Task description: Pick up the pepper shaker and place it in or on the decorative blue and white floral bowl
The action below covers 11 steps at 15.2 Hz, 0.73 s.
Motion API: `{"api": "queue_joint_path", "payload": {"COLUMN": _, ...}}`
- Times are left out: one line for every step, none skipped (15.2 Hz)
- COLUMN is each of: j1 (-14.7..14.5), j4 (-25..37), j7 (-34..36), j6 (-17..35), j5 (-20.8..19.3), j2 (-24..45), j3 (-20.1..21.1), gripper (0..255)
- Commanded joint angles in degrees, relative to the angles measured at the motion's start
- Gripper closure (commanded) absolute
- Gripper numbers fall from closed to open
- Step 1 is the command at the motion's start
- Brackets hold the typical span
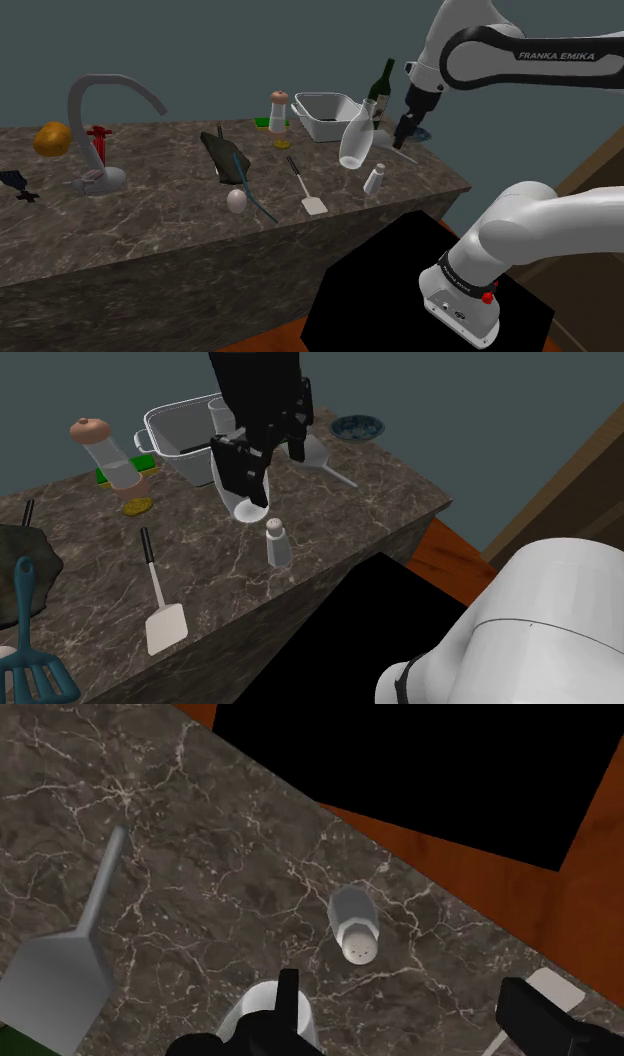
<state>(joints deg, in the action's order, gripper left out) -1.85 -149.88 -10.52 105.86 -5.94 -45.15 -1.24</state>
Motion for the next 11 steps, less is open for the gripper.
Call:
{"api": "queue_joint_path", "payload": {"j1": -0.37, "j4": -3.11, "j7": -0.48, "j6": 5.12, "j5": -0.35, "j2": 1.57, "j3": -0.15, "gripper": 0}}
{"api": "queue_joint_path", "payload": {"j1": -0.52, "j4": -4.35, "j7": -0.73, "j6": 7.60, "j5": -0.56, "j2": 2.66, "j3": -0.25, "gripper": 0}}
{"api": "queue_joint_path", "payload": {"j1": -0.67, "j4": -5.52, "j7": -0.97, "j6": 10.13, "j5": -0.78, "j2": 3.87, "j3": -0.35, "gripper": 0}}
{"api": "queue_joint_path", "payload": {"j1": -0.81, "j4": -6.59, "j7": -1.20, "j6": 12.71, "j5": -1.02, "j2": 5.22, "j3": -0.45, "gripper": 0}}
{"api": "queue_joint_path", "payload": {"j1": -0.93, "j4": -7.58, "j7": -1.41, "j6": 15.34, "j5": -1.27, "j2": 6.72, "j3": -0.54, "gripper": 0}}
{"api": "queue_joint_path", "payload": {"j1": -1.03, "j4": -8.47, "j7": -1.61, "j6": 18.01, "j5": -1.54, "j2": 8.35, "j3": -0.61, "gripper": 0}}
{"api": "queue_joint_path", "payload": {"j1": -1.12, "j4": -9.27, "j7": -1.80, "j6": 20.74, "j5": -1.82, "j2": 10.13, "j3": -0.68, "gripper": 0}}
{"api": "queue_joint_path", "payload": {"j1": -1.12, "j4": -9.28, "j7": -1.80, "j6": 20.79, "j5": -1.83, "j2": 10.16, "j3": -0.68, "gripper": 0}}
{"api": "queue_joint_path", "payload": {"j1": -1.05, "j4": -9.74, "j7": -1.76, "j6": 21.79, "j5": -1.94, "j2": 10.70, "j3": -0.74, "gripper": 0}}
{"api": "queue_joint_path", "payload": {"j1": -0.97, "j4": -10.18, "j7": -1.71, "j6": 22.80, "j5": -2.07, "j2": 11.26, "j3": -0.80, "gripper": 0}}
{"api": "queue_joint_path", "payload": {"j1": -0.88, "j4": -10.61, "j7": -1.66, "j6": 23.81, "j5": -2.19, "j2": 11.85, "j3": -0.85, "gripper": 0}}
